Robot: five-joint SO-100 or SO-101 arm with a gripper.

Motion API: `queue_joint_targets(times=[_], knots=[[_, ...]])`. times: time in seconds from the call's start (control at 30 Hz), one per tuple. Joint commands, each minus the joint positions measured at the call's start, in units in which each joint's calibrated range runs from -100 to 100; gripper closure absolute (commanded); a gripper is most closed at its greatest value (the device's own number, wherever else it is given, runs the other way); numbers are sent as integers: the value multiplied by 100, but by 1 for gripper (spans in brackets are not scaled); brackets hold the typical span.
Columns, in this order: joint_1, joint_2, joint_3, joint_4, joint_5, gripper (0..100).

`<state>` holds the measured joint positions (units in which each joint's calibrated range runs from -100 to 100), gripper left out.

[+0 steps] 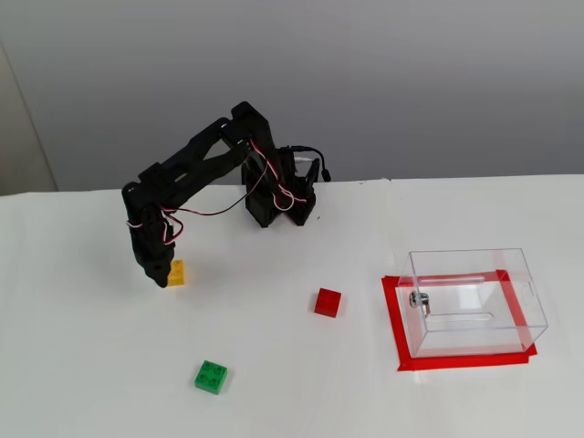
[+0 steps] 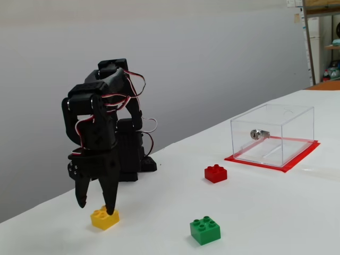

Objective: Pick the yellow lego brick and place it into the transparent box

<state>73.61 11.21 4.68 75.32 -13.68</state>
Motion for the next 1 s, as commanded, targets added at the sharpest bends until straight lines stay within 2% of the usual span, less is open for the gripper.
queue_joint_targets(times=[0.0,0.97], knots=[[7,-47,147,-30,6,69],[22,369,247,-335,-10,69]])
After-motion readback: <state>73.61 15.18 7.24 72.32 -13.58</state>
